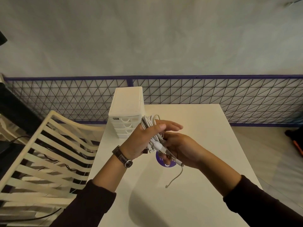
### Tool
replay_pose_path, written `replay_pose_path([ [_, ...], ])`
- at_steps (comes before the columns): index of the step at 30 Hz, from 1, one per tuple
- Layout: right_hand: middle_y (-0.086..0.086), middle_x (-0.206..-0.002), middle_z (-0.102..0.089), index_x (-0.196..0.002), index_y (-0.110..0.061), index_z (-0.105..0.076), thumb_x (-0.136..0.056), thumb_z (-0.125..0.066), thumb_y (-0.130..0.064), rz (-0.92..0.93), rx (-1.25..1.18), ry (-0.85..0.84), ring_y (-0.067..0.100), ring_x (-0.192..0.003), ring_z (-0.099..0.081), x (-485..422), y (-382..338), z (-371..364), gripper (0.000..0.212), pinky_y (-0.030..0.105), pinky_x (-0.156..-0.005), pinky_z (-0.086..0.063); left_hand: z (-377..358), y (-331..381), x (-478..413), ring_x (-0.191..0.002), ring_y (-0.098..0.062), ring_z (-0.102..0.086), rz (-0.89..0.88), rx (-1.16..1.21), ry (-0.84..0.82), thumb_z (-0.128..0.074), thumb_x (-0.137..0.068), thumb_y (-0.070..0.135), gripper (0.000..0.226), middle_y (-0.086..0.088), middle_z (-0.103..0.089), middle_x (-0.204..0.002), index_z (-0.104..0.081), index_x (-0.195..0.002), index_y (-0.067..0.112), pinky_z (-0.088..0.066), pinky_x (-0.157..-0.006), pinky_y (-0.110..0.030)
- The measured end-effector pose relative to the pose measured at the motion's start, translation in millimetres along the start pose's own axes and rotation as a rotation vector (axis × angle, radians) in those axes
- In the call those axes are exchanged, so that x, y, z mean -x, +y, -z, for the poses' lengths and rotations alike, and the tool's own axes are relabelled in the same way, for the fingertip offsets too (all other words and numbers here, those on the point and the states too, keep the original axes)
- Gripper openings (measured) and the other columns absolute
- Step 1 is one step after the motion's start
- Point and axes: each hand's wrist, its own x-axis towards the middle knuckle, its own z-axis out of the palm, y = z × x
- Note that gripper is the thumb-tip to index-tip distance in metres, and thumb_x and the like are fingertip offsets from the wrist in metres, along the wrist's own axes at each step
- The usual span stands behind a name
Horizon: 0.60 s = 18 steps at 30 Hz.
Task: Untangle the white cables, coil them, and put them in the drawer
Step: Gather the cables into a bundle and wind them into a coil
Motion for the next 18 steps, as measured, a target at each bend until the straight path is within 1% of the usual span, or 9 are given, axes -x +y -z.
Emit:
replay_pose_path([
  [2,0.011,-0.08,-0.065,-0.108,0.003,-0.052,-0.076,-0.036,-0.003,-0.012,0.012,-0.044,0.022,-0.064,-0.061,0.9,-2.8,1.6,0.036,0.032,-0.062,-0.052,-0.6,-0.8,0.6,-0.12,-0.016,-0.055,0.015,-0.083,-0.009,-0.044,-0.086,0.017,0.032,0.003,-0.066,-0.118,-0.072,-0.101,0.013,-0.047,-0.093,-0.025],
  [4,0.013,-0.1,-0.066,-0.12,0.0,-0.051,-0.077,-0.035,-0.008,-0.006,-0.077,-0.073,0.027,-0.089,-0.064,2.0,-1.0,5.3,0.046,0.039,-0.08,-0.053,-3.6,-1.9,1.9,-0.12,-0.009,-0.054,0.017,-0.19,-0.03,-0.042,-0.086,0.004,0.036,0.013,-0.065,-0.119,-0.07,-0.108,0.01,-0.045,-0.095,-0.021],
  [6,0.015,-0.117,-0.06,-0.131,-0.002,-0.044,-0.082,-0.033,-0.015,-0.012,-0.189,-0.061,0.028,-0.106,-0.059,4.1,-0.2,5.9,0.052,0.043,-0.089,-0.051,-8.5,-2.3,4.1,-0.118,-0.005,-0.054,0.025,-0.252,-0.062,-0.038,-0.084,-0.006,0.042,0.02,-0.065,-0.116,-0.066,-0.111,0.008,-0.044,-0.094,-0.018],
  [7,0.016,-0.12,-0.058,-0.133,-0.002,-0.042,-0.083,-0.033,-0.017,-0.016,-0.228,-0.047,0.028,-0.107,-0.06,5.1,0.3,4.9,0.053,0.043,-0.087,-0.053,-10.4,-2.7,5.4,-0.118,-0.005,-0.054,0.034,-0.263,-0.07,-0.037,-0.083,-0.007,0.042,0.02,-0.064,-0.116,-0.065,-0.11,0.007,-0.044,-0.093,-0.017],
  [9,0.013,-0.114,-0.06,-0.136,0.001,-0.038,-0.091,-0.027,-0.016,-0.003,-0.234,-0.004,0.021,-0.094,-0.066,5.6,3.3,2.7,0.049,0.036,-0.078,-0.056,-11.9,-5.7,7.6,-0.117,-0.005,-0.054,0.048,-0.28,-0.067,-0.039,-0.082,-0.003,0.041,0.018,-0.061,-0.121,-0.067,-0.109,0.01,-0.047,-0.091,-0.021],
  [11,0.009,-0.108,-0.063,-0.133,-0.002,-0.043,-0.095,-0.025,-0.012,0.003,-0.182,0.026,0.017,-0.087,-0.068,5.0,6.5,-0.3,0.043,0.033,-0.075,-0.056,-12.6,-8.9,9.0,-0.116,-0.015,-0.057,0.046,-0.31,-0.046,-0.043,-0.081,0.009,0.039,0.02,-0.06,-0.123,-0.071,-0.107,0.019,-0.05,-0.091,-0.037],
  [12,0.008,-0.108,-0.065,-0.127,-0.006,-0.05,-0.095,-0.027,-0.011,-0.002,-0.15,0.03,0.018,-0.09,-0.068,4.7,8.2,-1.2,0.039,0.034,-0.077,-0.056,-13.2,-10.8,9.3,-0.118,-0.017,-0.055,0.043,-0.326,-0.035,-0.043,-0.08,0.015,0.04,0.022,-0.06,-0.123,-0.07,-0.109,0.023,-0.046,-0.098,-0.04],
  [15,0.004,-0.1,-0.073,-0.106,-0.015,-0.063,-0.097,-0.028,-0.004,-0.019,-0.158,0.012,0.019,-0.094,-0.069,6.8,9.4,-3.2,0.038,0.034,-0.08,-0.057,-17.6,-14.5,10.5,-0.125,-0.004,-0.049,0.027,-0.369,-0.037,-0.042,-0.079,0.016,0.041,0.027,-0.062,-0.117,-0.067,-0.111,0.022,-0.025,-0.112,-0.02],
  [18,0.003,-0.096,-0.073,-0.1,-0.017,-0.067,-0.096,-0.035,-0.009,0.017,-0.205,0.059,0.021,-0.091,-0.069,3.5,13.3,-8.1,0.033,0.033,-0.076,-0.057,-15.3,-18.6,9.7,-0.125,-0.01,-0.051,0.032,-0.362,-0.01,-0.047,-0.082,0.017,0.033,0.019,-0.067,-0.114,-0.07,-0.105,0.019,-0.023,-0.116,-0.027],
])
